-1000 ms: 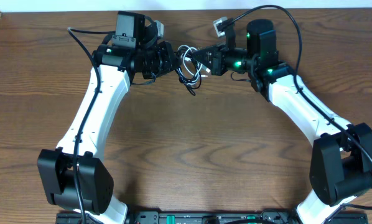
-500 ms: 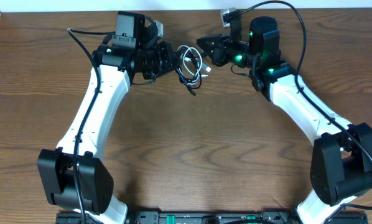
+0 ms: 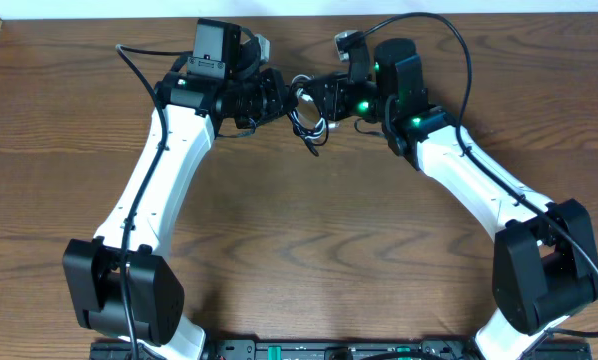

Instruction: Untangle cables

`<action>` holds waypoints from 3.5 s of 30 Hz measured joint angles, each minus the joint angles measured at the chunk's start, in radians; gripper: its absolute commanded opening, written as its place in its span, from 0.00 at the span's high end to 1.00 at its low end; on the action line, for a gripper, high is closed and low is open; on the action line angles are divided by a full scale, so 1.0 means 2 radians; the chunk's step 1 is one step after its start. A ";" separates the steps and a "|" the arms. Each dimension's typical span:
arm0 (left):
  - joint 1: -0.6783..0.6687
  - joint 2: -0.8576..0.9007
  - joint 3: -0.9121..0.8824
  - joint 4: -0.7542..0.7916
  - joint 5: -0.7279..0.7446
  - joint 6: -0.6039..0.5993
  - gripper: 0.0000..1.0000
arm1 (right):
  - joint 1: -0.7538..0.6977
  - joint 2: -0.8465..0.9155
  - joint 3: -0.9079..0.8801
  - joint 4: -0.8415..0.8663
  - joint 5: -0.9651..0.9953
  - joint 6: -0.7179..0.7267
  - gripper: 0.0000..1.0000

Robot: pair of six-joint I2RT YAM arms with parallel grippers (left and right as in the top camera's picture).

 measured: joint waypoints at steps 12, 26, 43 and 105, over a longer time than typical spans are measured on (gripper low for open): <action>0.006 0.000 -0.001 0.062 -0.002 -0.105 0.93 | 0.022 0.000 0.000 -0.061 0.037 0.000 0.99; 0.009 0.000 -0.001 0.156 0.129 -0.314 0.93 | 0.024 0.000 0.000 -0.031 0.060 0.003 0.81; 0.008 0.000 -0.001 0.159 0.108 -0.281 0.93 | -0.093 -0.086 0.000 -0.085 -0.019 0.017 0.48; 0.009 0.000 -0.001 0.160 0.005 -0.682 0.92 | -0.031 0.003 0.000 -0.109 -0.084 0.013 0.53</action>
